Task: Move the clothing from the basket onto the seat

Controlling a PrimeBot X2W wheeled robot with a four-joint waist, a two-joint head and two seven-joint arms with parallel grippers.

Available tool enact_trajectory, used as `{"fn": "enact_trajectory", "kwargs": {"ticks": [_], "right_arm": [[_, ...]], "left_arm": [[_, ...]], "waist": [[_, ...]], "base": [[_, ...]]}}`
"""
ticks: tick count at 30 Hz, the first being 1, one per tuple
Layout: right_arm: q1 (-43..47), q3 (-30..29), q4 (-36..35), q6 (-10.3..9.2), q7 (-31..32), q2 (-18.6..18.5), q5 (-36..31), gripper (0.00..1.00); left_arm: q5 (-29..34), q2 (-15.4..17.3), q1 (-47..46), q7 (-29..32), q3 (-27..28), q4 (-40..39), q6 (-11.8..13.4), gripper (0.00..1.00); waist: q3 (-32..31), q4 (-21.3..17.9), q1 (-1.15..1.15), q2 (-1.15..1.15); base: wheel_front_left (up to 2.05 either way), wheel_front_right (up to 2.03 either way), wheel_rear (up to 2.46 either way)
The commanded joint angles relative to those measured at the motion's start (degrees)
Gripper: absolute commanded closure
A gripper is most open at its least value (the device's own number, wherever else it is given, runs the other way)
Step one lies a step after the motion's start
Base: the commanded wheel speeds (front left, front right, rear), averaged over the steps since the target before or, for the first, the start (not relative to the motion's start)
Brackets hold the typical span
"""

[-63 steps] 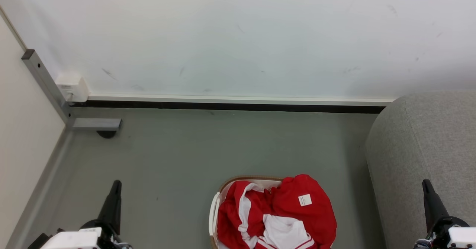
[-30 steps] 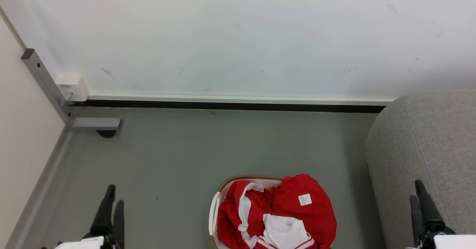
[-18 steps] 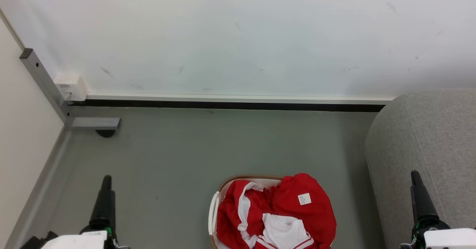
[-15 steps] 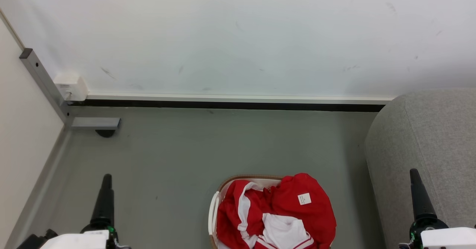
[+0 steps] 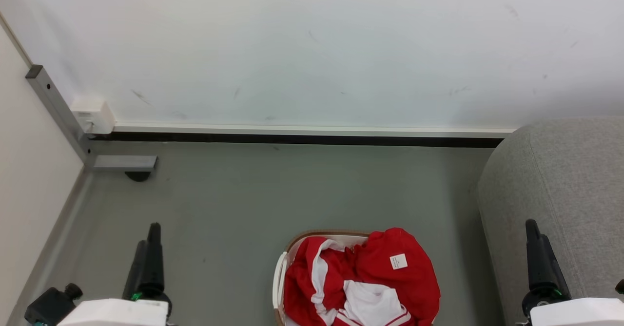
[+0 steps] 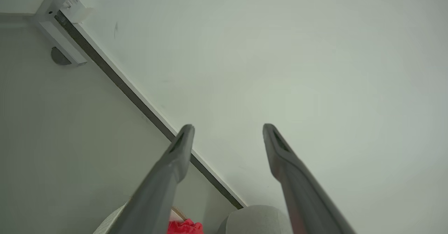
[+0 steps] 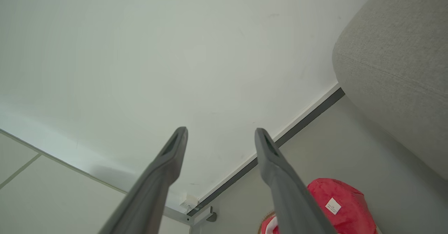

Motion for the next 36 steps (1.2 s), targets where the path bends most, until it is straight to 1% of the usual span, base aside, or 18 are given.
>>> {"fn": "enact_trajectory", "kwargs": {"ticks": [1,7,12,17,20,23,32,36], "right_arm": [[-0.37,0.36,-0.96,-0.04,-0.81,-0.65,-2.9,0.0],[-0.15,1.3,-0.59,-0.05,-1.95,-1.05,-11.27,0.0],[0.11,-0.2,0.41,-0.05,-2.83,-0.87,-18.29,0.0],[0.31,0.11,0.53,-0.06,-3.68,-0.76,-24.65,0.0],[0.38,0.67,1.18,-0.06,-4.21,-0.75,-27.39,0.0],[0.3,1.31,1.72,-0.06,-4.69,-0.76,-29.67,0.0],[0.09,2.75,2.82,-0.07,-6.05,-0.81,-34.47,0.0],[0.07,3.32,3.15,-0.07,-6.62,-0.83,-36.4,0.0]], "left_arm": [[4.2,0.52,-0.36,-0.79,-0.4,-0.88,0.42,0.0],[10.31,0.56,-0.32,-1.93,-1.46,-1.8,1.29,0.0],[16.49,0.6,0.25,-2.83,-2.59,-1.5,1.79,0.0],[23.28,1.07,0.65,-3.75,-4.33,-1.23,2.49,0.0],[26.06,1.53,0.78,-4.14,-5.78,-0.45,2.7,0.0],[28.51,2.01,0.61,-4.63,-6.53,-0.03,3.52,0.0],[33.28,2.95,0.99,-6.04,-7.65,0.14,5.78,0.0],[35.28,3.03,1.14,-6.65,-8.08,0.1,5.97,0.0]], "waist": [[-0.04,-0.07,0.0,0.0],[-0.23,-0.24,0.0,0.0],[-0.56,-0.39,0.0,0.0],[-0.97,-0.63,0.0,0.0],[-1.16,-0.79,0.0,0.0],[-1.26,-0.94,0.0,0.0],[-1.54,-1.57,0.0,0.0],[-1.69,-1.82,0.0,0.0]], "base": [[0.0,0.0,0.0],[0.0,0.0,0.0],[0.0,0.0,0.0],[0.0,0.0,0.0],[0.0,0.0,0.0],[0.0,0.0,0.0],[0.0,0.0,0.0],[0.0,0.0,0.0]]}}
